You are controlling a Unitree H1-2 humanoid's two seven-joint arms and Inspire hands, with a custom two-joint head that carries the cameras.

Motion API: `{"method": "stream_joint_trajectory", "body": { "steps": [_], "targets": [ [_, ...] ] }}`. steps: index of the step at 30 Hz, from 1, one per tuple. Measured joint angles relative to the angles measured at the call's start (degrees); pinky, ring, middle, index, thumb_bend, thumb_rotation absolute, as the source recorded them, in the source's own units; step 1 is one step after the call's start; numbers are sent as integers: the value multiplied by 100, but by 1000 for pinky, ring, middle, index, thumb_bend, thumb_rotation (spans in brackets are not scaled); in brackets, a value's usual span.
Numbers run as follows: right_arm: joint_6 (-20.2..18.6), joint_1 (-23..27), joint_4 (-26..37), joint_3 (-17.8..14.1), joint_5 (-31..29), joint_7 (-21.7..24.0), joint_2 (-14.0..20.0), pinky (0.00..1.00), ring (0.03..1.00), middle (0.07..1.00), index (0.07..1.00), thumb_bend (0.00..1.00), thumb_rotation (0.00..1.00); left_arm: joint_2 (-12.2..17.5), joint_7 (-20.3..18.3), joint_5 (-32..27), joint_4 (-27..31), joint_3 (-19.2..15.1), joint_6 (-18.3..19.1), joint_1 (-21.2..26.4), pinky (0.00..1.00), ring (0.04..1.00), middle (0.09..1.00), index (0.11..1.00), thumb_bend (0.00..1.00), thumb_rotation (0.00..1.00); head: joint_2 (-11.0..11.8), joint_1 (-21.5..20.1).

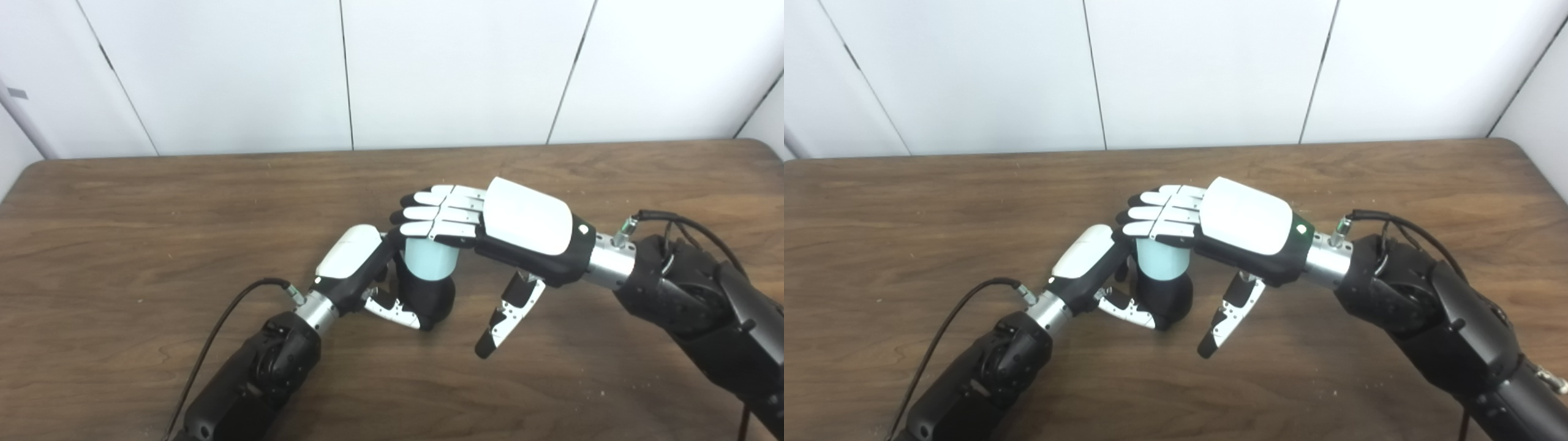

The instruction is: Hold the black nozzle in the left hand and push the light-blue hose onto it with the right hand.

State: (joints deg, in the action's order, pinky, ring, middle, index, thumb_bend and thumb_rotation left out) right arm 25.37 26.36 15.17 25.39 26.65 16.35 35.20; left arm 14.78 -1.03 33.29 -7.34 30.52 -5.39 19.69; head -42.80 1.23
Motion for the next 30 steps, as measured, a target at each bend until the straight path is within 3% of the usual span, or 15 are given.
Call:
{"method": "stream_joint_trajectory", "body": {
  "steps": [30],
  "targets": [
    [-5,-157,6,218,225,-449,113,939,978,949,918,815,487,6,-2,1,9,8,0,-2,414,407,460,489,518,78,-35,-9]
  ]
}}
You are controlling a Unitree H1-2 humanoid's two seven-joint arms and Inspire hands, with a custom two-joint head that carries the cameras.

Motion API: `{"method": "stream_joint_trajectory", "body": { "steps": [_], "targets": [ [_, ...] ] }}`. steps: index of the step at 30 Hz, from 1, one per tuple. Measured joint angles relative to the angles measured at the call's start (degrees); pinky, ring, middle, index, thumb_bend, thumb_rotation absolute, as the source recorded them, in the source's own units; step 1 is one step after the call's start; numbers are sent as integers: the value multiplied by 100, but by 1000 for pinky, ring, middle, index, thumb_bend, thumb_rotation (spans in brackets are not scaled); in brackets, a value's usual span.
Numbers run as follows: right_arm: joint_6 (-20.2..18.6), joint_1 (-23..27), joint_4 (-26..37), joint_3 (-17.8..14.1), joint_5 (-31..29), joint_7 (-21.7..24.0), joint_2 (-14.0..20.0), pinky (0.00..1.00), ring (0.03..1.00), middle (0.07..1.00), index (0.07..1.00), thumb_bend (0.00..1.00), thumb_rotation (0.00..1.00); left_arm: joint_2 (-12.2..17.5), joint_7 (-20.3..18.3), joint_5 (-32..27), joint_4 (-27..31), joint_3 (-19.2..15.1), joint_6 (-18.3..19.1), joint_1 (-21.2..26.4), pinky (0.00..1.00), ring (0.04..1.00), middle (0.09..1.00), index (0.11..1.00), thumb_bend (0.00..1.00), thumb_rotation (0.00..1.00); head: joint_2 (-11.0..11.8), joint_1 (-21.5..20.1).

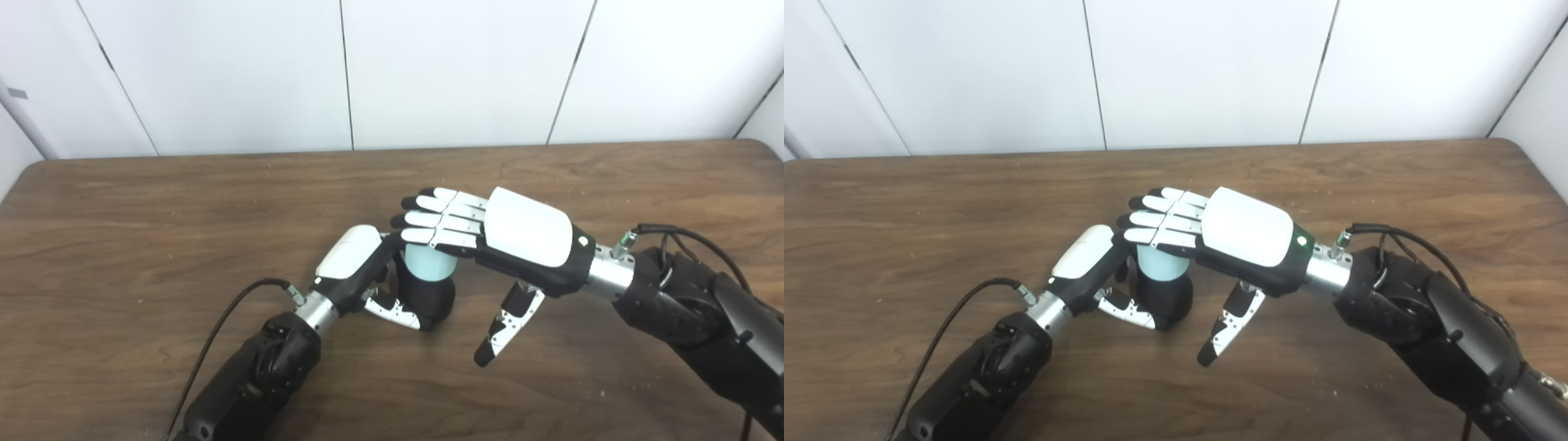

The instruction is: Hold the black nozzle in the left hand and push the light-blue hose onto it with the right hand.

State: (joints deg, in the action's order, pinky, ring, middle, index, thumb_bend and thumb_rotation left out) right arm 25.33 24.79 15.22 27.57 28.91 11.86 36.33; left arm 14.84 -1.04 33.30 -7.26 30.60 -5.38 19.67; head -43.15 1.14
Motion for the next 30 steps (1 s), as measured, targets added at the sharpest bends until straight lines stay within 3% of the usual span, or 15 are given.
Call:
{"method": "stream_joint_trajectory", "body": {
  "steps": [15,23,30],
  "targets": [
    [-7,0,94,205,444,-275,149,995,995,960,919,816,519,20,-16,0,14,3,0,-1,419,407,459,489,518,78,-9,0],
    [-26,85,111,585,1083,-933,350,1000,999,949,890,810,541,24,-32,0,29,-5,0,-6,399,389,446,488,518,77,-9,0],
    [-28,172,78,828,1300,-1276,433,1000,998,934,876,822,554,36,-32,0,41,-6,0,-14,416,407,458,489,518,77,-18,0]
  ]
}}
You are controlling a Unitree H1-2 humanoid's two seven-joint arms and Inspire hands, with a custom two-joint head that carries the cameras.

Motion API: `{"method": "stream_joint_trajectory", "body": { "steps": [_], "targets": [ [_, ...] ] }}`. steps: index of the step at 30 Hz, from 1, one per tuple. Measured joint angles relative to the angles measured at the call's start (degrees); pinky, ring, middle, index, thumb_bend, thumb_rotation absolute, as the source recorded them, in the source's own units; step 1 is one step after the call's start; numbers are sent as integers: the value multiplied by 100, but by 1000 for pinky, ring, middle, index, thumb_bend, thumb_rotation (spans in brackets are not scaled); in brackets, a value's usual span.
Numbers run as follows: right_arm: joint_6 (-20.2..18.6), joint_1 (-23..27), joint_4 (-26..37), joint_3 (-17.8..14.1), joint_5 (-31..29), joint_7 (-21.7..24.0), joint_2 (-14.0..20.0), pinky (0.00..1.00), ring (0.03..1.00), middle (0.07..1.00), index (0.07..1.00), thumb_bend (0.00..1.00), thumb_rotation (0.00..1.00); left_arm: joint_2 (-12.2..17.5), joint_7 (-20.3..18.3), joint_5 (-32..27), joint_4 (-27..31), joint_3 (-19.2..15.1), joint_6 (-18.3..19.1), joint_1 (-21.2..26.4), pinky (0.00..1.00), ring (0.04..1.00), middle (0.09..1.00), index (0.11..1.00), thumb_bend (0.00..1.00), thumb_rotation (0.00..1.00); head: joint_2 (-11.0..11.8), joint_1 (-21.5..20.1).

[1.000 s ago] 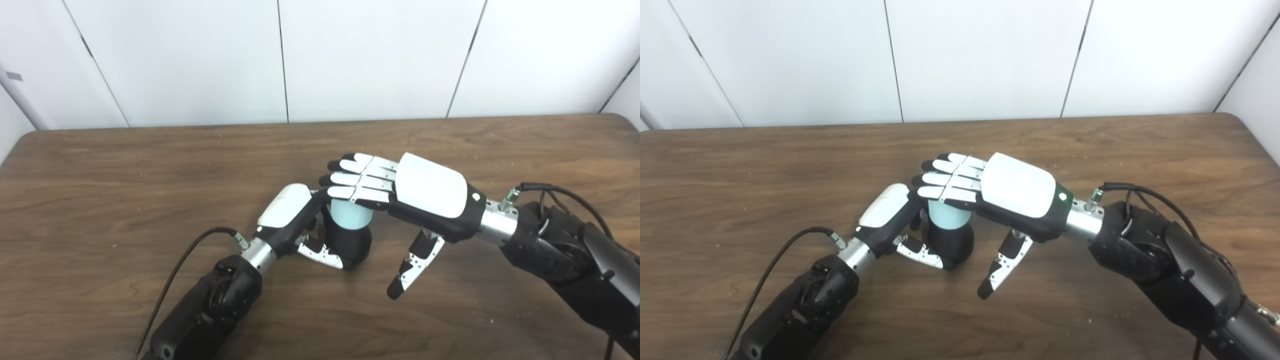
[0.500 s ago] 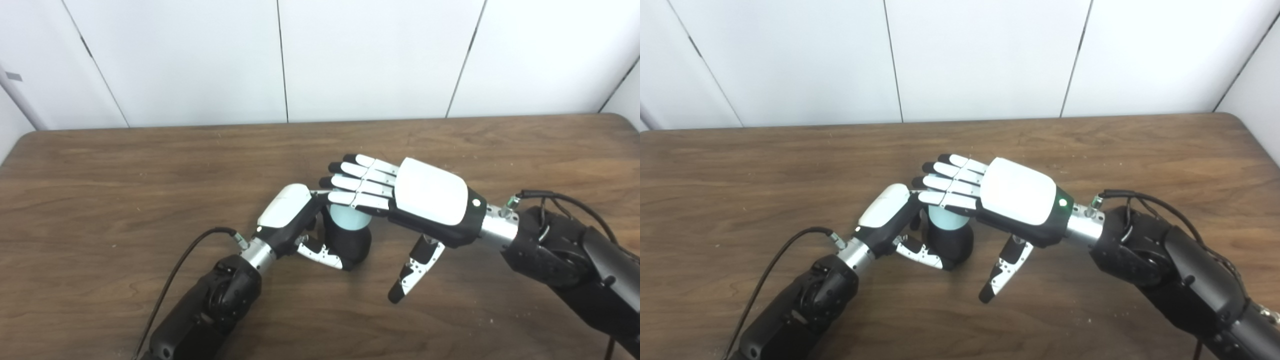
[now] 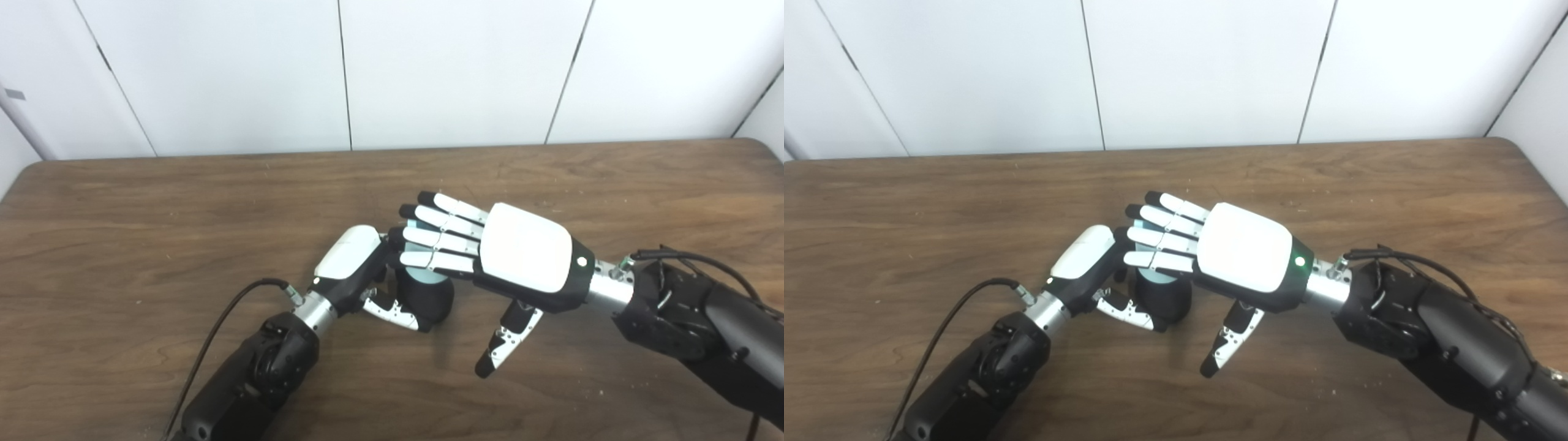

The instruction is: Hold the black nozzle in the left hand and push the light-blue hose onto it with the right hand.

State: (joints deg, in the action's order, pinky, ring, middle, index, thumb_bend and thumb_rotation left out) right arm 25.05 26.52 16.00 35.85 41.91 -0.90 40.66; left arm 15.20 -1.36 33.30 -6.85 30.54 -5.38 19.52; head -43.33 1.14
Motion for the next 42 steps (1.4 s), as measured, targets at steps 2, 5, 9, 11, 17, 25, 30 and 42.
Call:
{"method": "stream_joint_trajectory", "body": {
  "steps": [2,5,9,11,17,25,30,42],
  "targets": [
    [0,24,-16,40,9,-46,13,1000,999,934,880,824,556,2,0,1,0,0,0,-1,424,419,470,490,518,78,0,0],
    [0,42,-18,68,8,-63,30,1000,1000,934,883,825,557,12,0,15,16,4,2,-4,430,425,476,491,518,78,0,0],
    [0,44,-18,73,-2,-63,30,1000,1000,934,883,825,557,15,-1,40,32,6,19,-7,431,426,476,491,518,78,0,0],
    [0,46,-18,77,-15,-61,30,1000,1000,934,883,825,557,15,-2,56,47,7,33,-12,431,426,475,490,518,78,0,0],
    [1,60,-33,76,-227,30,31,954,983,931,883,823,553,16,-2,71,51,8,36,-13,431,421,474,490,518,78,0,0],
    [5,84,-40,26,-699,264,15,911,975,934,890,819,531,14,-7,71,51,10,41,-12,428,412,464,489,518,78,0,9],
    [10,85,-69,9,-888,347,2,908,974,936,895,821,523,13,-14,71,53,7,46,-13,426,402,450,487,518,78,0,9],
    [17,89,-166,-9,-1146,593,-39,885,956,933,896,813,515,11,-38,71,58,0,54,-11,397,381,437,487,518,78,-9,0]
  ]
}}
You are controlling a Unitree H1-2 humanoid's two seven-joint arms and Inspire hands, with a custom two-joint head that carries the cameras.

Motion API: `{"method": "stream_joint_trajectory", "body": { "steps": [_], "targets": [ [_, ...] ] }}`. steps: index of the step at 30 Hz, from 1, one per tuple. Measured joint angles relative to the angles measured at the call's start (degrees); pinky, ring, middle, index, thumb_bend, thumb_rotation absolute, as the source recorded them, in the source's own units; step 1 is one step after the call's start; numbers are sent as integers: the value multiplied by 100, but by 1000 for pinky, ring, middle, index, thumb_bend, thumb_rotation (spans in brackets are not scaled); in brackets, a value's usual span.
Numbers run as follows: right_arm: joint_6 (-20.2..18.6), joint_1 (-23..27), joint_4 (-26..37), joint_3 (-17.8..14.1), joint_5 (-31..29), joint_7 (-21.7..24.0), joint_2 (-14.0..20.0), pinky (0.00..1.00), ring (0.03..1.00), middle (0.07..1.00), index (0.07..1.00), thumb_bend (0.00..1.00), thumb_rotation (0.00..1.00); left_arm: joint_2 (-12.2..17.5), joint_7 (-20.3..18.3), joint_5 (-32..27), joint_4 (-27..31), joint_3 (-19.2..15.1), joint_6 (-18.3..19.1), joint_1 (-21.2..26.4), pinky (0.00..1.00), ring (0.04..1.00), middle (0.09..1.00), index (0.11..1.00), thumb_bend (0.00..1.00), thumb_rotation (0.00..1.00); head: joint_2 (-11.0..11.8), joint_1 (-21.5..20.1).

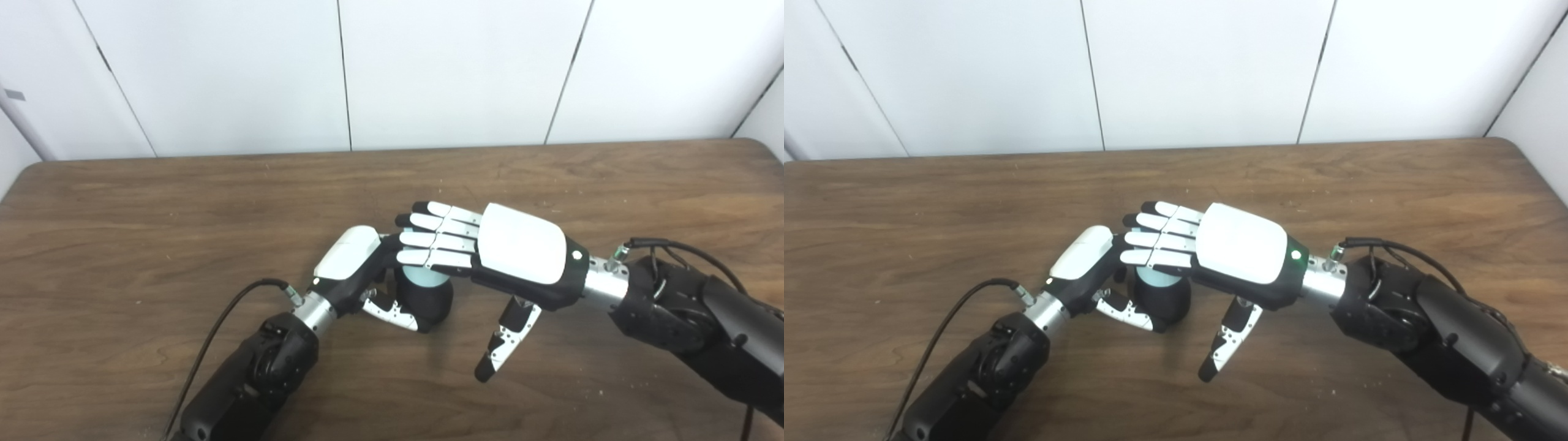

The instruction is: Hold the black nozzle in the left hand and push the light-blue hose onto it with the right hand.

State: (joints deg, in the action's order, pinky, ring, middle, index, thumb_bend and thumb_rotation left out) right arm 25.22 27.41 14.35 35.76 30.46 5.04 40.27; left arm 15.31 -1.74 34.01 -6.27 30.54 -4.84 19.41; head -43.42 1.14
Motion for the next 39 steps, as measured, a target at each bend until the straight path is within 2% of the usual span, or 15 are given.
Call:
{"method": "stream_joint_trajectory", "body": {
  "steps": [5,8,11,15,19,23,26,30,32,36,39],
  "targets": [
    [3,-2,5,-62,-61,89,-40,886,955,933,900,814,516,-1,-16,0,0,-7,1,1,399,385,440,487,518,78,9,9],
    [2,-19,16,-114,-4,115,-105,951,962,940,906,813,517,-4,-45,0,5,-12,1,5,400,388,443,487,518,78,9,0],
    [3,-56,65,-140,234,86,-99,995,996,986,942,831,525,-6,-51,0,12,-14,1,3,417,418,478,489,518,78,0,0],
    [9,-181,116,-170,694,-214,-90,1000,1000,1000,991,835,543,-3,-61,0,25,-19,0,-3,422,425,485,489,518,78,0,9],
    [61,-305,163,-293,1162,-652,-114,1000,1000,1000,1000,850,580,-2,-61,0,25,-14,-1,4,415,405,456,486,518,78,9,-18],
    [77,-316,192,-1033,1498,-1473,-479,1000,1000,1000,1000,855,613,3,-76,0,25,-28,2,2,408,396,448,487,518,78,18,-26],
    [80,-267,293,-1402,1677,-1780,-786,1000,1000,1000,1000,859,639,-4,-81,0,25,-26,2,5,405,395,448,488,518,78,26,-9],
    [81,-382,287,-1777,1580,-1901,-1217,1000,1000,1000,1000,815,686,-21,-89,0,24,-22,3,10,407,396,446,487,518,78,9,9],
    [81,-569,219,-1927,1335,-1958,-1233,1000,1000,1000,1000,805,710,-29,-94,0,24,-14,4,14,409,396,446,487,518,78,9,9],
    [36,-1094,-42,-2428,749,-1854,-1295,1000,1000,1000,1000,830,736,-30,-98,1,26,-20,4,11,409,396,445,487,518,78,9,18],
    [-22,-1450,-143,-2597,360,-1708,-1436,1000,1000,1000,1000,844,715,-15,-98,0,26,-42,5,3,410,398,449,487,518,78,26,18]
  ]
}}
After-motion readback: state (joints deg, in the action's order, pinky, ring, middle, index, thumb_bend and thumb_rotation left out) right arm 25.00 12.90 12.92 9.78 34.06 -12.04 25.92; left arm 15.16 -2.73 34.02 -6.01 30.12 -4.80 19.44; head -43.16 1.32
